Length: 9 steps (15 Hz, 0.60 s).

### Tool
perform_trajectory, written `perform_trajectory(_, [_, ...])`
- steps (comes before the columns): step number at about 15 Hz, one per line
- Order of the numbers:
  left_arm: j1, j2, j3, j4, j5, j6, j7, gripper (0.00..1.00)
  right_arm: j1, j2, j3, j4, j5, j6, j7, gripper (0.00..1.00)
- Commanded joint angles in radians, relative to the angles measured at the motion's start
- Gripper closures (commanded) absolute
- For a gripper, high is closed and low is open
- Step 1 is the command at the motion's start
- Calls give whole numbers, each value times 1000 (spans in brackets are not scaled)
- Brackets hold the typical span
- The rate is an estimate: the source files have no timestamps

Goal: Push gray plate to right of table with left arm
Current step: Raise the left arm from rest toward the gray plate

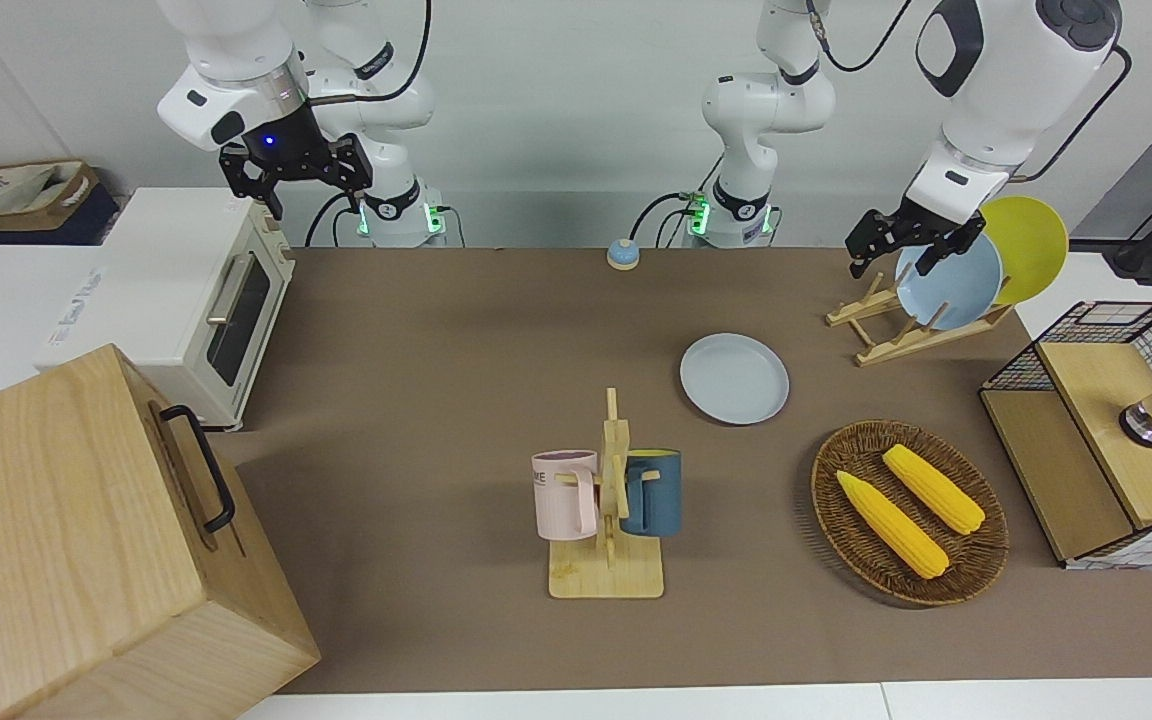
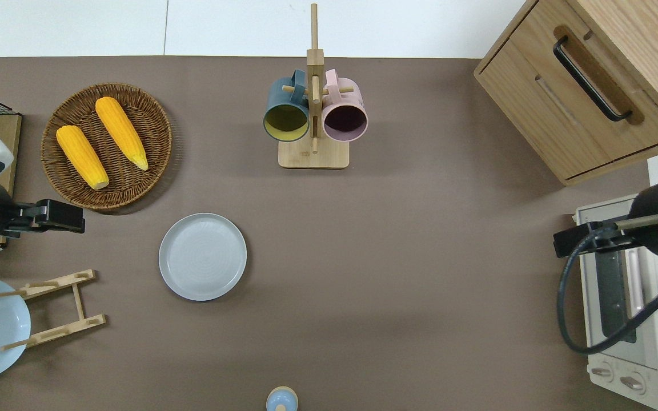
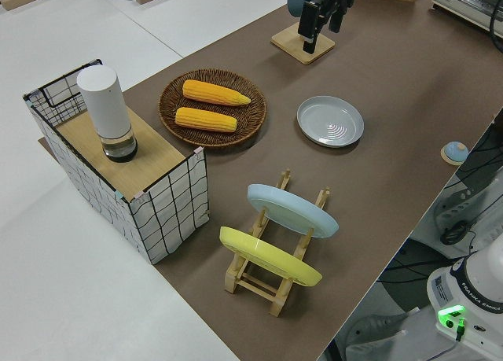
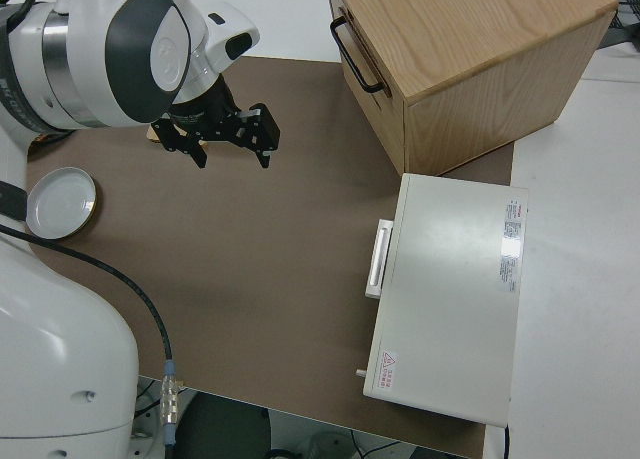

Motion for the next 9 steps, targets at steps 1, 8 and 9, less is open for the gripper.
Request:
perform_trajectory(1, [-12,-21,11,0,21,7,6,0,-20,-2,16,9,4,-16,12,17])
perform_trajectory(8, [-15,-29,8,-6,21,1,0,0,-20,-2,16,9,4,-16,13,17])
perform_trajectory(9, [-15,-30,8,-9,20,1,-4,0,-19,-2,16,9,4,-16,13,17])
